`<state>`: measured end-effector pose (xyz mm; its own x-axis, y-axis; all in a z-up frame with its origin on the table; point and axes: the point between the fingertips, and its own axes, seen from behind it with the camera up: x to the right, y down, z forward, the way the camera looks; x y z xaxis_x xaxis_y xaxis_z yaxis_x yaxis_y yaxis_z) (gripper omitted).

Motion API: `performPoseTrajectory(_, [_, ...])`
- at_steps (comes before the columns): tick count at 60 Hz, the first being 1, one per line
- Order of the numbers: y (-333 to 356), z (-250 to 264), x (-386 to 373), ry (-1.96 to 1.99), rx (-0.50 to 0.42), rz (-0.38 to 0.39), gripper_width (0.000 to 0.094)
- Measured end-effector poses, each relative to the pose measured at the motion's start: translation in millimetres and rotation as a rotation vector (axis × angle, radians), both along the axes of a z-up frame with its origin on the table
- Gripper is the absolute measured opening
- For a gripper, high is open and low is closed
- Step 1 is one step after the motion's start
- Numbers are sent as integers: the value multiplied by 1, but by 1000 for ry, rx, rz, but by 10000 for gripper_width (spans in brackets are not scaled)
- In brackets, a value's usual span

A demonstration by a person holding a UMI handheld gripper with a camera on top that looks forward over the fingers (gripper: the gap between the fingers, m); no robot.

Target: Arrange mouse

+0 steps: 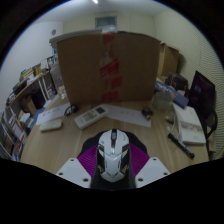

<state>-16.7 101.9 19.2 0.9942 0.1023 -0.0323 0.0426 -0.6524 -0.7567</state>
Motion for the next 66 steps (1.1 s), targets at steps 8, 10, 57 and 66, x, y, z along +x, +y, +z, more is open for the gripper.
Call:
performPoseTrajectory(8, [-10,-34,-7,13,-52,11,434])
performPoseTrajectory(10, [-9,-34,-7,4,-33,9,431])
performPoseTrajectory(57, [-181,87,-70,35,-106,-188,845])
performPoseTrajectory(66, [-234,108,-83,70,-123,-196,845])
